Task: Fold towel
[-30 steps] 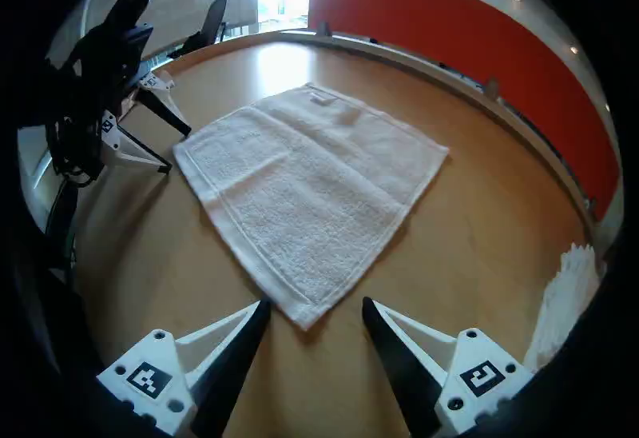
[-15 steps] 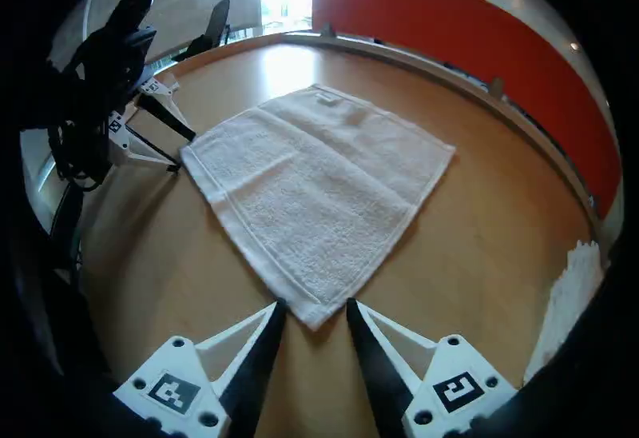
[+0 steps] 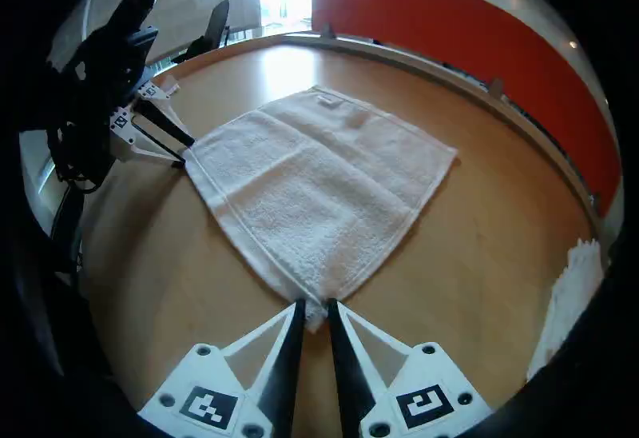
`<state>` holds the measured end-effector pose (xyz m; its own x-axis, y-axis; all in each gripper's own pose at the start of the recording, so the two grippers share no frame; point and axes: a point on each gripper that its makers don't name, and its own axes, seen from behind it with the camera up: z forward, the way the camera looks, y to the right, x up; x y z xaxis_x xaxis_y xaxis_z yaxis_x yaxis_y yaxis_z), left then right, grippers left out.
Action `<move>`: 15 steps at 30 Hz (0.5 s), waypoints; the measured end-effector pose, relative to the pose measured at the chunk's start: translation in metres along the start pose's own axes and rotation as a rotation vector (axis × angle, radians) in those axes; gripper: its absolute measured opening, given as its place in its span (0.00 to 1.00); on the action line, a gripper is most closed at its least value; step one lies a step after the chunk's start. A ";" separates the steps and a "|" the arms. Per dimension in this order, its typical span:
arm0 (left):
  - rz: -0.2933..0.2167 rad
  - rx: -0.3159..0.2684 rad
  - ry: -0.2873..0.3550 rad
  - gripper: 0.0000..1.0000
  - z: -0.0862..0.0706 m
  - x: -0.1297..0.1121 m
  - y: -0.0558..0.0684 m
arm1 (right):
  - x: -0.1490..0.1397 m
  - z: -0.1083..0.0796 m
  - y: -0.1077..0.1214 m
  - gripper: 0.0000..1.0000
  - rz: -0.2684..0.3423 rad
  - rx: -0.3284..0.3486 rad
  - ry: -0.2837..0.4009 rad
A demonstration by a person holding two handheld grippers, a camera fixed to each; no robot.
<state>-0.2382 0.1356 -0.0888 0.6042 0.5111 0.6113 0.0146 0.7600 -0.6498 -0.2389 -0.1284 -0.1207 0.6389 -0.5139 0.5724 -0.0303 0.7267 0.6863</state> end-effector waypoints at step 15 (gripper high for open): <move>-0.058 0.027 -0.017 0.12 -0.001 0.003 0.000 | 0.011 -0.003 -0.001 0.16 0.031 0.001 0.020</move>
<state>-0.2355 0.1369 -0.0873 0.5891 0.4725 0.6555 0.0279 0.7988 -0.6009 -0.2293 -0.1330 -0.1163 0.6530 -0.4816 0.5845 -0.0512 0.7420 0.6685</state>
